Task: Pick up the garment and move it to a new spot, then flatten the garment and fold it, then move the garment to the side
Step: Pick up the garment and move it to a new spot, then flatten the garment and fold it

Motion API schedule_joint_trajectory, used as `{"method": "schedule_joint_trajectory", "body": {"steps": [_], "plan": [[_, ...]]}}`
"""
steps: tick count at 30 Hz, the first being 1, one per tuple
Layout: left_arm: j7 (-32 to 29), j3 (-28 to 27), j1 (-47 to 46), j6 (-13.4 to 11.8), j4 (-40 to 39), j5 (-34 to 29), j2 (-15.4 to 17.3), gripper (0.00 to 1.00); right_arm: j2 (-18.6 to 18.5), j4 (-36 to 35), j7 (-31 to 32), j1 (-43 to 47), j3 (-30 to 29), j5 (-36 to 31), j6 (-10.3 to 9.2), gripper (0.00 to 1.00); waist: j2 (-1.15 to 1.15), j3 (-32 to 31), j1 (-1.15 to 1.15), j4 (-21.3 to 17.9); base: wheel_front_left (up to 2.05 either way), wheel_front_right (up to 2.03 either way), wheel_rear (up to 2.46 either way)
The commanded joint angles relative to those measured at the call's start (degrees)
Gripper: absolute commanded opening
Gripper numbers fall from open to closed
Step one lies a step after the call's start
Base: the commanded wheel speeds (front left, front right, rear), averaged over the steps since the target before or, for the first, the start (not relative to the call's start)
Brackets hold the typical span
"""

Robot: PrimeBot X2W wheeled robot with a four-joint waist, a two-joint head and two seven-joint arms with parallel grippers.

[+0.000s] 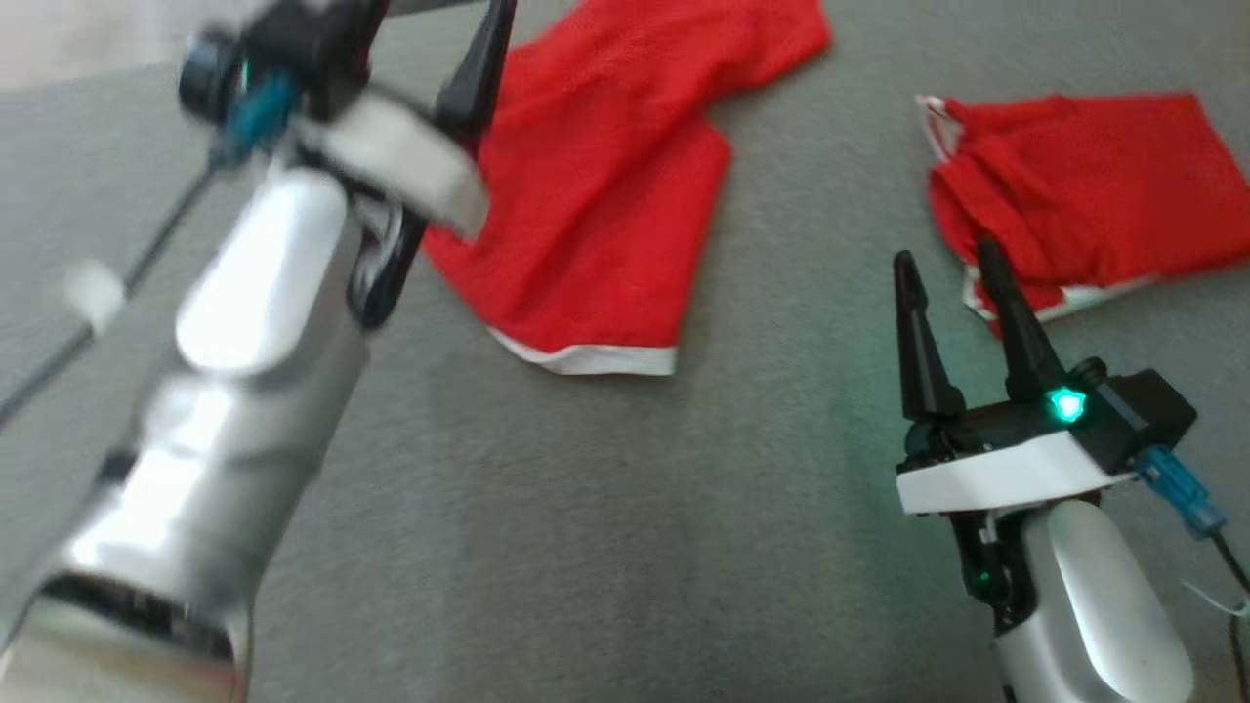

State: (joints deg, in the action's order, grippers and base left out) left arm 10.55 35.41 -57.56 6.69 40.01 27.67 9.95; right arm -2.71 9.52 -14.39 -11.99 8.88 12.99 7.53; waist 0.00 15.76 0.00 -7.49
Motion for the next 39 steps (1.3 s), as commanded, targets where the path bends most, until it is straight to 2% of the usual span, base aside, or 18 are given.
{"method": "schedule_joint_trajectory", "body": {"steps": [1, 8, 13, 16, 21, 27, 32, 39], "plan": [[1.32, -1.74, 1.28, -1.08, -2.28, -0.24, 2.39, 1.0, -0.17, -1.44, -0.61, 0.69, 0.61, -0.64, -0.04, 1.0, 0.0, -3.05, 0.0, 4.12, 0.0, 0.0, 0.0], [4.21, -4.71, 19.18, -6.86, -9.89, 0.91, 4.94, 1.0, -0.17, -0.31, -0.61, 4.19, -1.68, -2.5, -0.04, 1.0, 0.0, -7.1, 0.0, 10.82, 0.0, 0.0, 0.0], [4.41, -8.16, 32.54, -11.09, -18.9, 0.81, 4.47, 1.0, -0.17, -0.07, -0.61, 5.79, -2.9, -2.75, -0.04, 1.0, 0.0, -8.31, 0.0, 13.47, 0.0, 0.0, 0.0], [4.43, -9.71, 38.38, -11.88, -22.5, 0.57, 3.28, 1.0, -0.17, 0.11, -0.61, 6.2, -2.95, -2.99, -0.04, 1.0, 0.0, -8.46, 0.0, 13.96, 0.0, 0.0, 0.0], [4.43, -11.63, 41.85, -11.89, -25.0, -1.01, 1.69, 1.0, -0.17, 0.28, -0.61, 6.24, -2.7, -3.17, -0.04, 1.0, 0.0, -8.31, 0.0, 13.54, 0.0, 0.0, 0.0], [4.44, -12.21, 40.6, -10.54, -24.36, -2.39, 1.2, 1.0, -0.17, 0.2, -0.61, 5.71, -2.36, -3.1, -0.04, 1.0, 0.0, -7.35, 0.0, 11.97, 0.0, 0.0, 0.0], [2.31, -10.28, 35.47, -8.24, -20.41, -3.34, 1.31, 1.0, -0.17, -0.27, -0.61, 4.67, -1.98, -2.83, -0.04, 1.0, 0.0, -4.79, 0.0, 8.99, 0.0, 0.0, 0.0], [-5.6, -8.2, 25.36, -4.69, -11.36, -2.78, 0.63, 1.0, -0.17, -1.13, -0.61, 2.81, -1.5, -2.12, -0.04, 1.0, 0.0, 0.69, 0.0, 3.45, 0.0, 0.0, 0.0]]}}
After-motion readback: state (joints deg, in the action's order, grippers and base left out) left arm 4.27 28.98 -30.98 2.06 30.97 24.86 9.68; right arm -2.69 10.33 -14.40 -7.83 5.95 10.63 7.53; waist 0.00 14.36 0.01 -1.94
